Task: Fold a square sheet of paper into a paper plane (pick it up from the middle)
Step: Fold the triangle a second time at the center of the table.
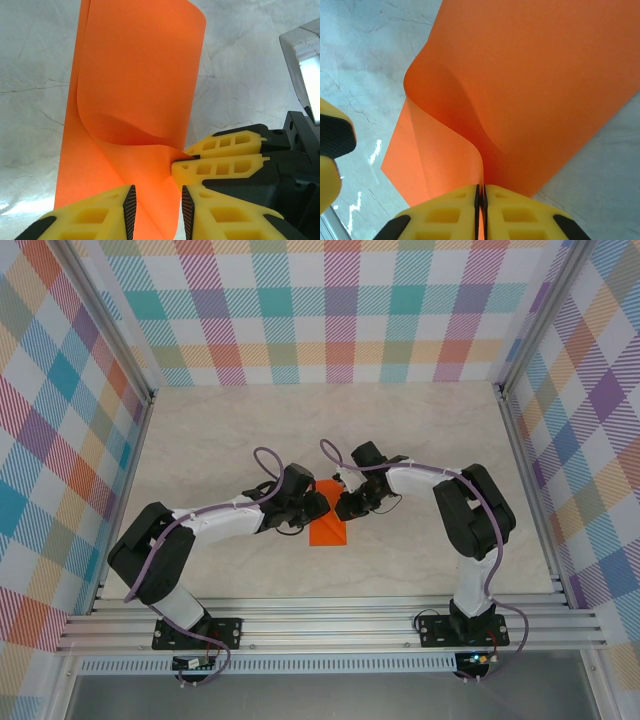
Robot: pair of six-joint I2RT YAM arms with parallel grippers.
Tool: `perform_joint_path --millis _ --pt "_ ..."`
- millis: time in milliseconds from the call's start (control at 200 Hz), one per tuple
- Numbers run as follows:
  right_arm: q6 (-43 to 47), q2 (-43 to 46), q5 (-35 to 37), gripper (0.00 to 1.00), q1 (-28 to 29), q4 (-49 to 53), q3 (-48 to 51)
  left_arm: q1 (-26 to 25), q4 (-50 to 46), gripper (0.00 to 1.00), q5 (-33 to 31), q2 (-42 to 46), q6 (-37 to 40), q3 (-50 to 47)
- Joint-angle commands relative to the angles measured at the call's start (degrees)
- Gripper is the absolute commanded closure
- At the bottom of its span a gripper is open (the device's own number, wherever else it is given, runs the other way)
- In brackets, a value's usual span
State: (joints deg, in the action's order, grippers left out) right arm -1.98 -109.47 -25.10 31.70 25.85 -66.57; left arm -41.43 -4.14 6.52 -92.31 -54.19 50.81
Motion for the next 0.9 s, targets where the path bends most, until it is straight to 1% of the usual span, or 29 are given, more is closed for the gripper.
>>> perform_joint_path --millis 0,465,605,895 --pt "1.98 -1.18 -0.93 0.87 -0.33 1.08 -1.35 -0.93 0.10 0.70 0.21 -1.19 0.69 0.74" --pt "1.98 -2.26 -0.74 0.87 -0.33 0.70 -1.53 -1.20 3.89 0.79 1.26 -3.54 -2.53 0.29" --pt "1.98 -2.59 -0.76 0.87 -0.35 0.70 -1.69 -1.13 6.17 0.79 2.26 -4.51 -3.71 0.27" --pt "1.84 -2.56 -0.89 0.87 -0.68 0.58 -1.63 -1.07 7.61 0.79 1.43 -6.35 -4.95 0.17"
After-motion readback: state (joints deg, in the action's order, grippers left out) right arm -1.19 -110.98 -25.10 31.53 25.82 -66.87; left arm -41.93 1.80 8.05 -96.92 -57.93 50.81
